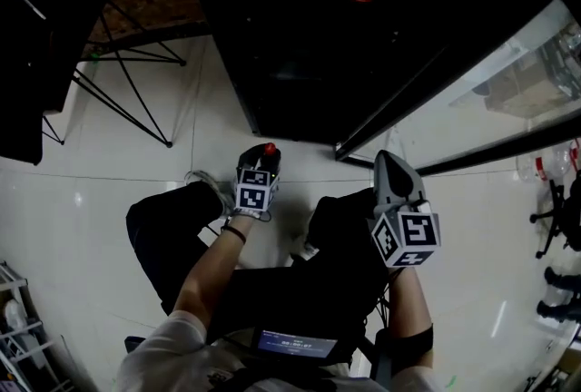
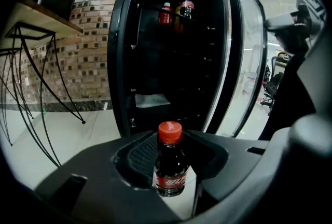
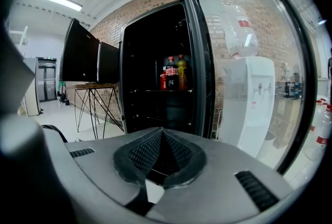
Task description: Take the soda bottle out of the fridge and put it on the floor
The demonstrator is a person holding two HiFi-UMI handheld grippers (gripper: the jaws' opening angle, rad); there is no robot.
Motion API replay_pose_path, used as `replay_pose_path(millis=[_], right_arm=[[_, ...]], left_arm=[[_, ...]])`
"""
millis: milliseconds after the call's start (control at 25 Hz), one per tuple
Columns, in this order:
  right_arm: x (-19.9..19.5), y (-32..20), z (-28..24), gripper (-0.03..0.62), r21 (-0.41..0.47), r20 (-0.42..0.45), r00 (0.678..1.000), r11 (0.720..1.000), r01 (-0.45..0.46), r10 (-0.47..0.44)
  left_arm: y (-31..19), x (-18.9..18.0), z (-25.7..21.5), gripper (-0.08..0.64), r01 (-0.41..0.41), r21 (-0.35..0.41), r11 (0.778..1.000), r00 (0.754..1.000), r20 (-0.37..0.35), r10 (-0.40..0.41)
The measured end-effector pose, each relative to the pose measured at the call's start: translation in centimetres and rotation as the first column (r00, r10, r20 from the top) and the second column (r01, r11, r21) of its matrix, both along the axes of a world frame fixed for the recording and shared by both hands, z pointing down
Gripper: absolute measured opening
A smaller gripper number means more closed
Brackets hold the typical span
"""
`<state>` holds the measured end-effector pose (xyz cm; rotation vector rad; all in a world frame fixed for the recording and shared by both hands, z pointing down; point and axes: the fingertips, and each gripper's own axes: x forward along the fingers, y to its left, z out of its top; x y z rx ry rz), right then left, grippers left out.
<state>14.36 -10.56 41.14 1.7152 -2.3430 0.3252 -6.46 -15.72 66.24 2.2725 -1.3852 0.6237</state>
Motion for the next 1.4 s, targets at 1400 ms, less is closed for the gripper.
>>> replay_pose_path(millis=[1400], right_arm=[[0.4,-2.2,2.3,0.017,-0.048,0.024,1.0,0.999,0.0,0.001]], left_arm=[[-1.3,-0.2,28.8,0.141,0.019,-0.369,0.929,0.983,0.175,0.049]])
